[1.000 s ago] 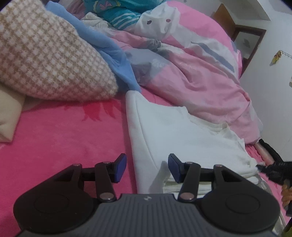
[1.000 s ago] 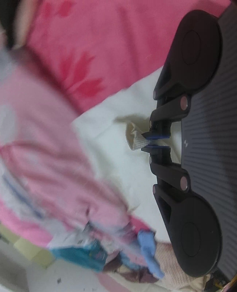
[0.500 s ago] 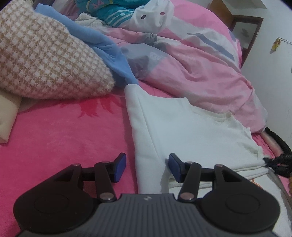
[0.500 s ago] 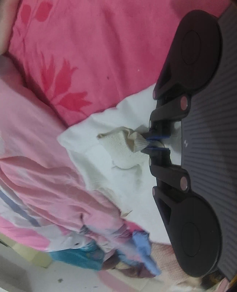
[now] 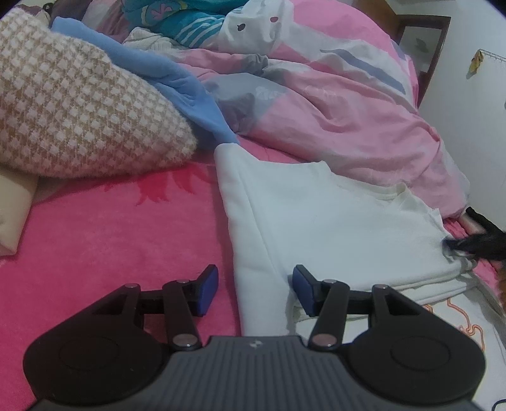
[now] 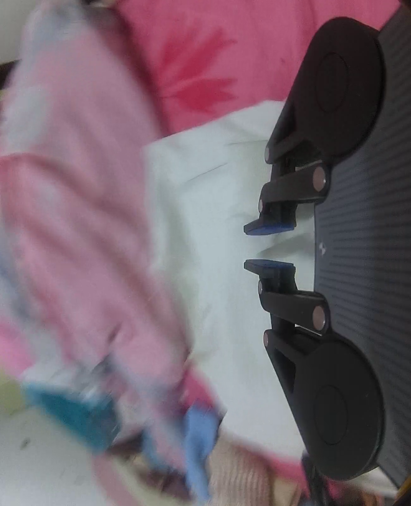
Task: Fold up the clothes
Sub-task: 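Open the right gripper and smooth the folded sweatshirt edge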
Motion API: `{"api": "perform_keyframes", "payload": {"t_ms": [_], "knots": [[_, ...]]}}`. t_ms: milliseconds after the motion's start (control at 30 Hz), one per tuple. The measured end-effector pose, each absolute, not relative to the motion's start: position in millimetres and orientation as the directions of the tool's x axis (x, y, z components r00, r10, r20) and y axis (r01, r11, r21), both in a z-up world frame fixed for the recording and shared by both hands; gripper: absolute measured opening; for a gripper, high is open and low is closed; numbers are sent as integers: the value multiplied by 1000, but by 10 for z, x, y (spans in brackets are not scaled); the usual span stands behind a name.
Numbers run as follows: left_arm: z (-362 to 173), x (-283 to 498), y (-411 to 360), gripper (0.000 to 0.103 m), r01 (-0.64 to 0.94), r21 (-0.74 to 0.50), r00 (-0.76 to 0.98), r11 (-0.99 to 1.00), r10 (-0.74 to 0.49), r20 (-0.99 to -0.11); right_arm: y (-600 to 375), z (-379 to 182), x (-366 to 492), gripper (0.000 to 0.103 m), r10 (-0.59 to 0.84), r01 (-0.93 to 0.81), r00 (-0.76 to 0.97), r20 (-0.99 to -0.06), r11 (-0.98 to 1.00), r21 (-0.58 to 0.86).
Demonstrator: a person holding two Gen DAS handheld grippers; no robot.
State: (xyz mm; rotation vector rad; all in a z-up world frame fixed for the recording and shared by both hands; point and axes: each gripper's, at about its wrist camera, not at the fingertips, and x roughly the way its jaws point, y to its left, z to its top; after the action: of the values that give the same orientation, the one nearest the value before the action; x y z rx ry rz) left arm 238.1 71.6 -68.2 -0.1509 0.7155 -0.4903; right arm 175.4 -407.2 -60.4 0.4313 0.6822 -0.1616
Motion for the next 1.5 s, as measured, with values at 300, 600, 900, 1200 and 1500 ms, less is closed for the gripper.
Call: {"api": "perform_keyframes", "payload": {"t_ms": [300, 600, 900, 1200, 1500], "knots": [[-687, 2384, 730, 54, 377, -303, 643, 875, -483, -594, -3439, -91, 1905, 6, 54, 190, 761, -647, 935, 301], [-684, 2363, 775, 55, 366, -319, 634, 875, -485, -603, -1667, -328, 3237, 5, 429, -245, 605, -670, 902, 356], [-696, 2394, 949, 55, 317, -422, 610, 849, -523, -595, -1686, -361, 3774, 5, 339, -105, 656, -674, 926, 364], [-728, 2409, 1052, 55, 295, -482, 597, 825, -553, -581, -1395, -654, 4187, 0, 415, -98, 604, -681, 886, 454], [-729, 2442, 1148, 55, 271, -531, 589, 803, -575, -568, -2186, -258, 3652, 5, 370, 79, 738, -564, 783, 617]]}}
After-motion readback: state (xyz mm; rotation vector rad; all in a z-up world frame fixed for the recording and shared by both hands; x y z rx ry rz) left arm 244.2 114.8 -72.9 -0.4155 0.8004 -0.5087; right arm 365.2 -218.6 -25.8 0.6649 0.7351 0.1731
